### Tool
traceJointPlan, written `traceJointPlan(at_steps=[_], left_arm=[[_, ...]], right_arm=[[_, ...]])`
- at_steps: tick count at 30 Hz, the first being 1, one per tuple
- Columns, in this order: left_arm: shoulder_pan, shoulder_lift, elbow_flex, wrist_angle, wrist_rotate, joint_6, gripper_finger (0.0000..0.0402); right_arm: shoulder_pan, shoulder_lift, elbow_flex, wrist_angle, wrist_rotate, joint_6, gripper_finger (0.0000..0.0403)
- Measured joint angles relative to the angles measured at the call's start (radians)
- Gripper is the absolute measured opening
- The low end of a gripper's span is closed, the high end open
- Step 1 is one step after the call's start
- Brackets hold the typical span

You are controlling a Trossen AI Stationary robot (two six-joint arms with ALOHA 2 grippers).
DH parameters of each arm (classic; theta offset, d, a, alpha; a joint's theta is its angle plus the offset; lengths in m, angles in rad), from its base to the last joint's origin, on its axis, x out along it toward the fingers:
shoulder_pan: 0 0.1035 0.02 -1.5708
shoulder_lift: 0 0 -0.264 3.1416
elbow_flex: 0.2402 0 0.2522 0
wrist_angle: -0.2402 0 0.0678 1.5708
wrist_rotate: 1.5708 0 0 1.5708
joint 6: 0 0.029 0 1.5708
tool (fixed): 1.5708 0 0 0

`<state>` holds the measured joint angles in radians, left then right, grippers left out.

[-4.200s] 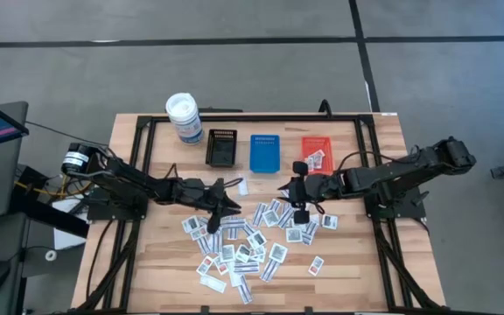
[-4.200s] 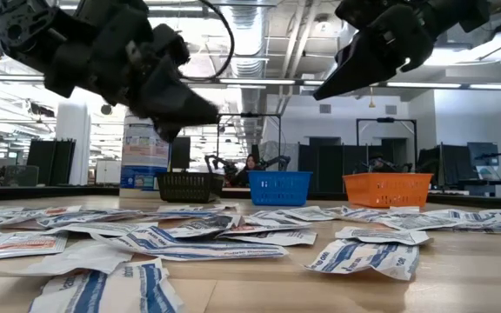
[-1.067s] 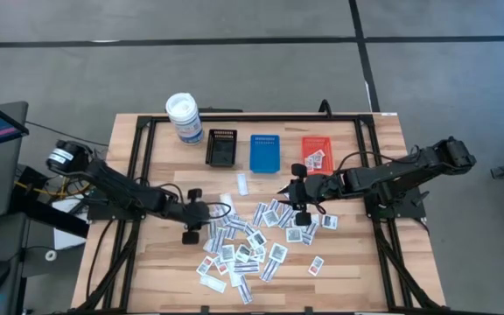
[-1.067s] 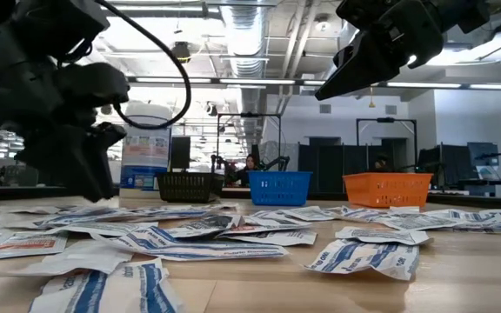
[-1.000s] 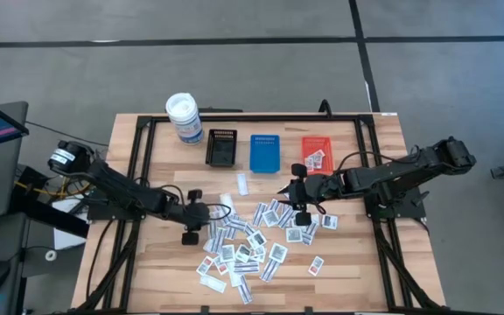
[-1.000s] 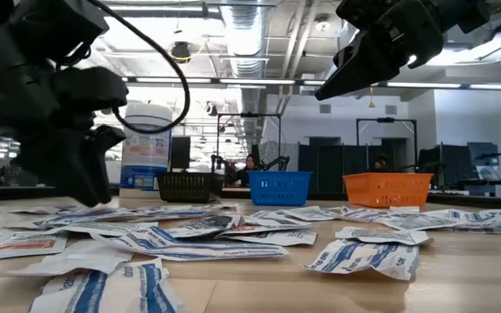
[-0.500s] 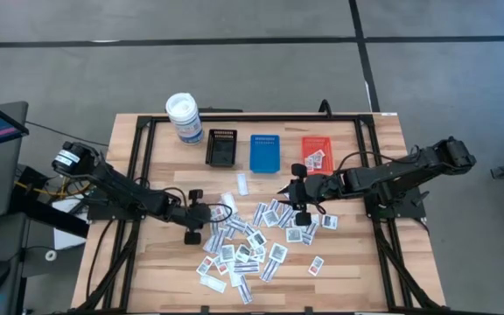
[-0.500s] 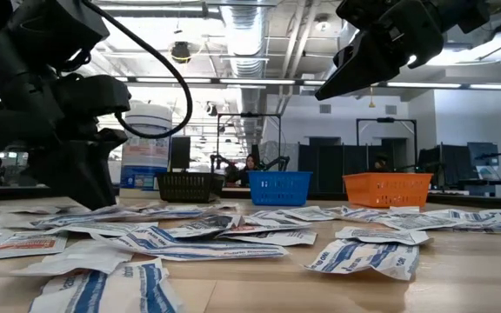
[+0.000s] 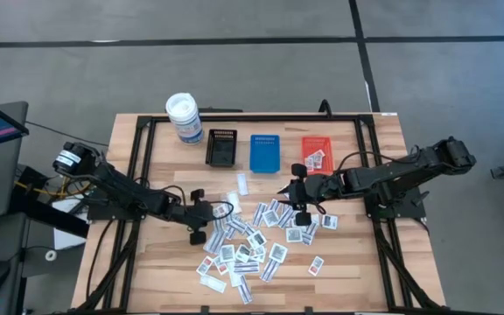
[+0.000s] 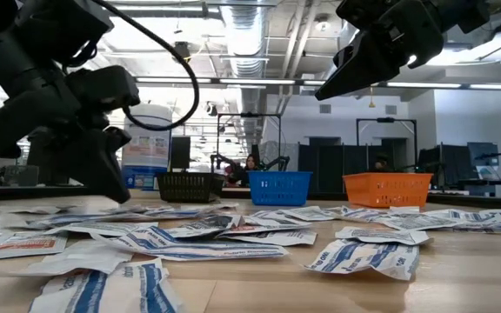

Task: Pick & Place First Aid Supplies
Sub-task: Put the orange ointment pack into the orange bin

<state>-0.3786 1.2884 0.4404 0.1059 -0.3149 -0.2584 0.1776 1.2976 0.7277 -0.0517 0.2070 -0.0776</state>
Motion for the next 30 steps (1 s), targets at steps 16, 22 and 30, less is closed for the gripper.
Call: traceJointPlan(at_steps=[16, 22, 30], left_arm=[[0.015, -0.001, 0.001, 0.022, -0.052, -0.046, 0.0089], [0.060, 0.059, 0.002, 0.019, -0.084, -0.062, 0.0159], [0.087, 0.135, 0.010, 0.056, -0.060, -0.064, 0.0138]], right_arm=[[0.000, 0.000, 0.000, 0.000, 0.000, 0.000, 0.0113], [0.000, 0.000, 0.000, 0.000, 0.000, 0.000, 0.0113], [0.000, 0.000, 0.000, 0.001, 0.000, 0.000, 0.0113]])
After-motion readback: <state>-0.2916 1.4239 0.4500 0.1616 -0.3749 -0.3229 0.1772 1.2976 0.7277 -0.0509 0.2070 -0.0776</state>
